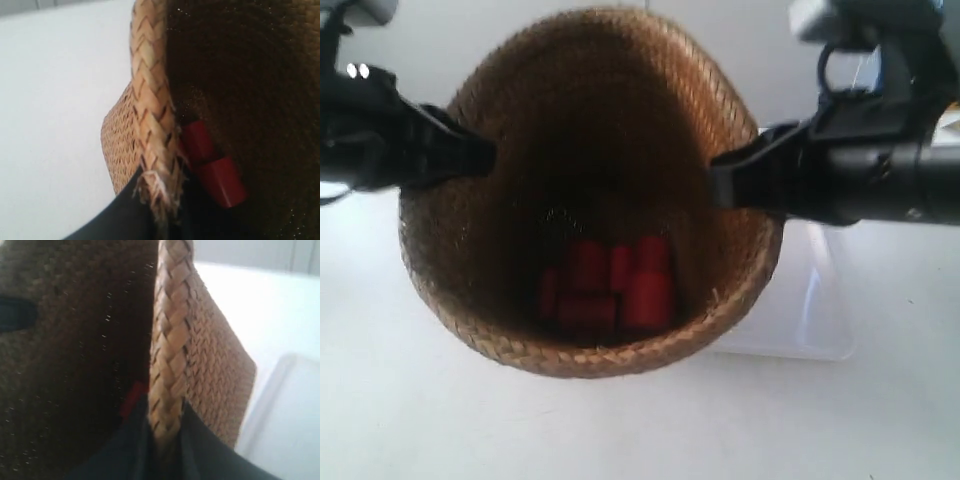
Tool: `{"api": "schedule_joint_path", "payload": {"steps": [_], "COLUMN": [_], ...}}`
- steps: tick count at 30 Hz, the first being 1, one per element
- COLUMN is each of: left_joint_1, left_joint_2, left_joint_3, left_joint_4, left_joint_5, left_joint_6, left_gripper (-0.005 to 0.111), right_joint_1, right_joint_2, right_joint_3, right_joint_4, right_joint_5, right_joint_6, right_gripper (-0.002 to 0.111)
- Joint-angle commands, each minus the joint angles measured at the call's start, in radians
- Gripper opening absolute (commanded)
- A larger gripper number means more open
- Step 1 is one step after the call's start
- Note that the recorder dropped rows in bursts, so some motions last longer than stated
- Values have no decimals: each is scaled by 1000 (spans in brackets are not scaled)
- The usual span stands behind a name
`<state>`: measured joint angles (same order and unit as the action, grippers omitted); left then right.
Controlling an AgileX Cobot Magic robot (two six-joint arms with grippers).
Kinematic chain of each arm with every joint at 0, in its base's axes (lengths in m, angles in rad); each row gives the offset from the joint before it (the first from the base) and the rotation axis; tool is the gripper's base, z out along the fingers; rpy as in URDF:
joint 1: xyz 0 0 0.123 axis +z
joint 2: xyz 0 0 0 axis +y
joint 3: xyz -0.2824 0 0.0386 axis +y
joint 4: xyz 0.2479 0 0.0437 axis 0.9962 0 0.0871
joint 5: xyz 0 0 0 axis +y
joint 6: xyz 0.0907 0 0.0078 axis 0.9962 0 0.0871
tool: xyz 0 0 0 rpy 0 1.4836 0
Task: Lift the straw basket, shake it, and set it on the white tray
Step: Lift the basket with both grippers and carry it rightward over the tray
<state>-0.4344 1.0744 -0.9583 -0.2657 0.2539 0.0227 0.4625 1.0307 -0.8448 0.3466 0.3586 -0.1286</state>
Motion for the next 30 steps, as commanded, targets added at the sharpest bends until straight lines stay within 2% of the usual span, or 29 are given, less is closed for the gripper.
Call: {"api": "schedule_joint_path", "payload": {"steps": [1, 5, 11, 20, 25, 30], "left_joint_1": [-24, 4, 4, 4, -13, 19], "left_joint_2": [-118, -64, -18, -16, -116, -64], "left_joint_3": [-31, 12, 40, 37, -38, 73], "left_joint_4": [-14, -16, -9, -9, -42, 28], "left_joint_5": [-89, -14, -14, -14, 10, 31], "left_joint_6": [69, 32, 19, 17, 65, -55], "left_gripper": [0, 0, 0, 0, 0, 0], "right_joint_1": [41, 37, 37, 37, 71, 54], "right_joint_2": [-139, -59, 58, 62, -75, -42], "right_joint_3": [-46, 12, 29, 29, -56, 53], "right_joint_4": [6, -2, 22, 22, 49, 24], "right_joint_5": [-133, -121, -124, -128, -90, -116], "right_joint_6": [-76, -69, -66, -64, -85, -48], "right_gripper": [0, 0, 0, 0, 0, 0]}}
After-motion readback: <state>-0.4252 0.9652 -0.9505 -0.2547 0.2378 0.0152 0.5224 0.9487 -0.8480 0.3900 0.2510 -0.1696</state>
